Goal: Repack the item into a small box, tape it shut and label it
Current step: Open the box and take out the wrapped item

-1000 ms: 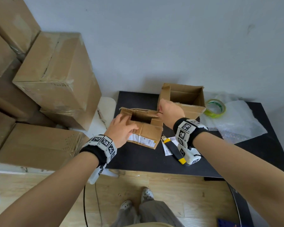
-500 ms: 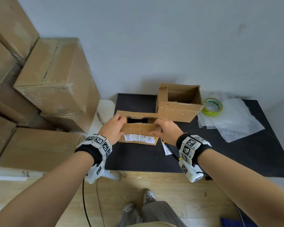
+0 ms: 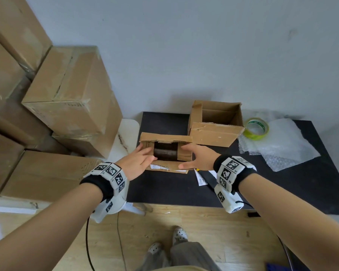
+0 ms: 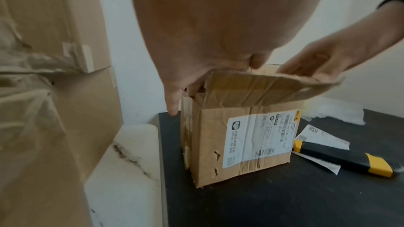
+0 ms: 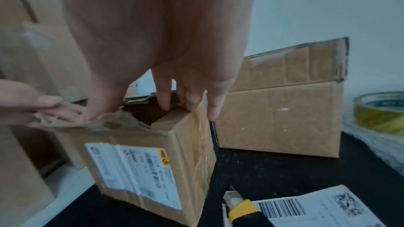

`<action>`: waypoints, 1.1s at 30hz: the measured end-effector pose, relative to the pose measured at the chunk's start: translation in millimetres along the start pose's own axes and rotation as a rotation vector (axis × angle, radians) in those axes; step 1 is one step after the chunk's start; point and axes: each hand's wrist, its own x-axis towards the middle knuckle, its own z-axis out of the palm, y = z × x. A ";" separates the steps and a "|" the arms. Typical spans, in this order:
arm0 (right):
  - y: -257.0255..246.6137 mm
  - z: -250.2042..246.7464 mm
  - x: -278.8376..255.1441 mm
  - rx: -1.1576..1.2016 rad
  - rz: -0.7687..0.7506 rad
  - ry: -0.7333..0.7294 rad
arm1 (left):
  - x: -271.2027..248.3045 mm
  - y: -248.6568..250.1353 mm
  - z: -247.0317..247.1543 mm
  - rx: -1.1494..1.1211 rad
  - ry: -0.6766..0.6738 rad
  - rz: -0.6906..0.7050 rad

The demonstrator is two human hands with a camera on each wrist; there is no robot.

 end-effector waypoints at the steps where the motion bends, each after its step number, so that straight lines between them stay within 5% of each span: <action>1: -1.6 3.3 0.0 -0.026 -0.009 0.002 | 1.2 -0.4 0.7 0.059 -0.025 -0.008; 9: -14.4 24.6 4.3 -0.438 -0.037 0.034 | 8.0 3.7 -5.8 0.462 -0.030 -0.044; 20: -12.1 13.6 0.1 -0.398 -0.154 0.108 | -1.3 11.5 -6.1 0.333 0.216 -0.029; 30: -10.5 9.7 -14.5 -0.191 -0.106 0.371 | 4.3 10.0 -24.5 0.330 0.185 -0.044; 33: -20.9 9.4 -14.7 -0.362 -0.159 0.396 | 2.7 5.5 -26.9 0.301 0.209 -0.006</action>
